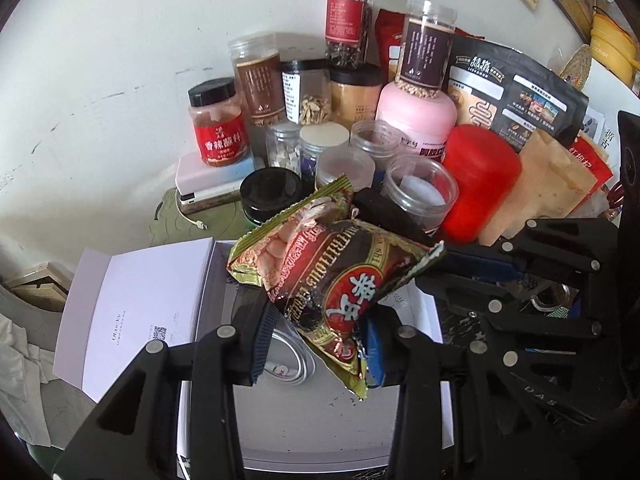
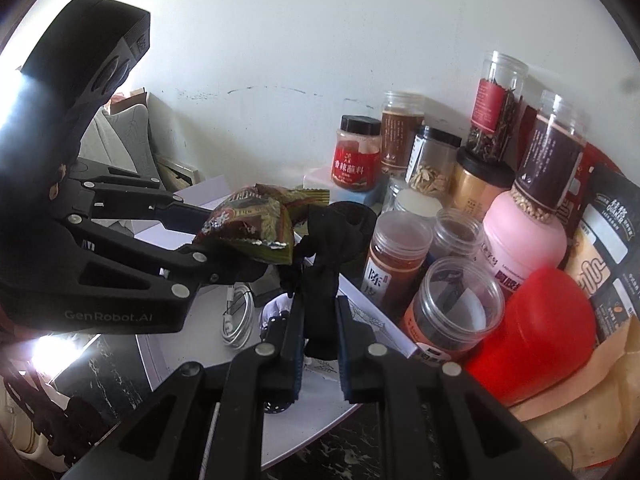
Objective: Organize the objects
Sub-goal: 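Carry the black cloth and cereal packet over the white box with both grippers, then lower the cloth and packet into the white box and open both grippers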
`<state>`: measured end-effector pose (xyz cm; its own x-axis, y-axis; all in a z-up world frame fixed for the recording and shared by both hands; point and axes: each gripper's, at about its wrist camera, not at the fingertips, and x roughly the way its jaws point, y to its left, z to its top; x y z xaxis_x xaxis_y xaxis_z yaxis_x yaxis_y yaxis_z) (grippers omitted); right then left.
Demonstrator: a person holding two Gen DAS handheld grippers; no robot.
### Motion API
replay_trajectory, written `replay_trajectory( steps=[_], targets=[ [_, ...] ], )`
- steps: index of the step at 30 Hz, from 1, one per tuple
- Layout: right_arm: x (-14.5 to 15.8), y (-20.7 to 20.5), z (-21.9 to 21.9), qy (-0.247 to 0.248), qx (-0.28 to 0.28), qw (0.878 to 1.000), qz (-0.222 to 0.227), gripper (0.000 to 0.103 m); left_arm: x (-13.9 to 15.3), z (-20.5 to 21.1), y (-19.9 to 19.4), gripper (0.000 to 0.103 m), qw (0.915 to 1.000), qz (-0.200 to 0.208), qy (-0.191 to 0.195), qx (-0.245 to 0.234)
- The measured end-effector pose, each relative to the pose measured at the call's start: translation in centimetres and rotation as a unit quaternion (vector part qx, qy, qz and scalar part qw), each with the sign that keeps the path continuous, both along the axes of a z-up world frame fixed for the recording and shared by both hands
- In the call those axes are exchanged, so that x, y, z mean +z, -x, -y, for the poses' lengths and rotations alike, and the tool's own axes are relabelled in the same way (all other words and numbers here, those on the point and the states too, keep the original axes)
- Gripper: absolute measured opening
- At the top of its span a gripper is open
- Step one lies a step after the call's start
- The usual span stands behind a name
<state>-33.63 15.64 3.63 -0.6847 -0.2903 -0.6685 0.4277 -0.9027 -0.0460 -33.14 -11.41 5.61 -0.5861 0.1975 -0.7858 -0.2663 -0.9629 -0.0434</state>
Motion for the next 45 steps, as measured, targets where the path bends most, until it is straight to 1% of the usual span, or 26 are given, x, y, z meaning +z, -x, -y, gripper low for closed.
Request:
replay_trajectory(
  steps=[10, 18, 24, 29, 33, 36, 38, 41, 45],
  targets=[
    [-4.3, 2.0, 0.9, -0.013, -0.004, 0.999, 0.036, 0.013, -5.9, 0.6, 2.2, 0.037, 0.9985, 0.053, 0.014, 0.0],
    [-6.8, 2.9, 1.0, -0.023, -0.006, 0.998, 0.058, 0.013, -8.4, 0.3, 2.8, 0.037, 0.997, 0.071, 0.03, -0.004],
    [-8.0, 3.1, 1.3, -0.023, -0.006, 0.997, 0.07, 0.013, -9.6, 0.6, 2.9, 0.037, 0.9961, 0.08, 0.036, 0.002],
    [-8.4, 2.8, 1.6, -0.031, -0.005, 0.997, 0.071, 0.014, -9.7, 0.6, 2.7, 0.037, 0.9955, 0.084, 0.044, -0.003],
    [-8.3, 2.6, 1.8, -0.036, -0.008, 0.997, 0.069, 0.014, -10.0, 0.7, 2.9, 0.037, 0.9946, 0.095, 0.041, 0.003],
    [-7.9, 2.5, 2.1, -0.044, -0.008, 0.997, 0.065, 0.022, -9.9, 0.8, 2.8, 0.037, 0.9944, 0.096, 0.043, 0.007],
    [-7.5, 2.4, 2.1, -0.046, -0.01, 0.997, 0.062, 0.032, -9.6, 0.9, 2.7, 0.037, 0.9943, 0.098, 0.04, 0.011],
    [-6.8, 2.2, 2.0, -0.042, -0.013, 0.997, 0.06, 0.035, -8.5, 1.2, 2.6, 0.039, 0.9946, 0.095, 0.037, 0.019],
    [-5.5, 1.5, 1.9, -0.042, -0.017, 0.998, 0.049, 0.036, -6.1, 1.3, 2.2, 0.044, 0.996, 0.072, 0.045, 0.028]
  ],
)
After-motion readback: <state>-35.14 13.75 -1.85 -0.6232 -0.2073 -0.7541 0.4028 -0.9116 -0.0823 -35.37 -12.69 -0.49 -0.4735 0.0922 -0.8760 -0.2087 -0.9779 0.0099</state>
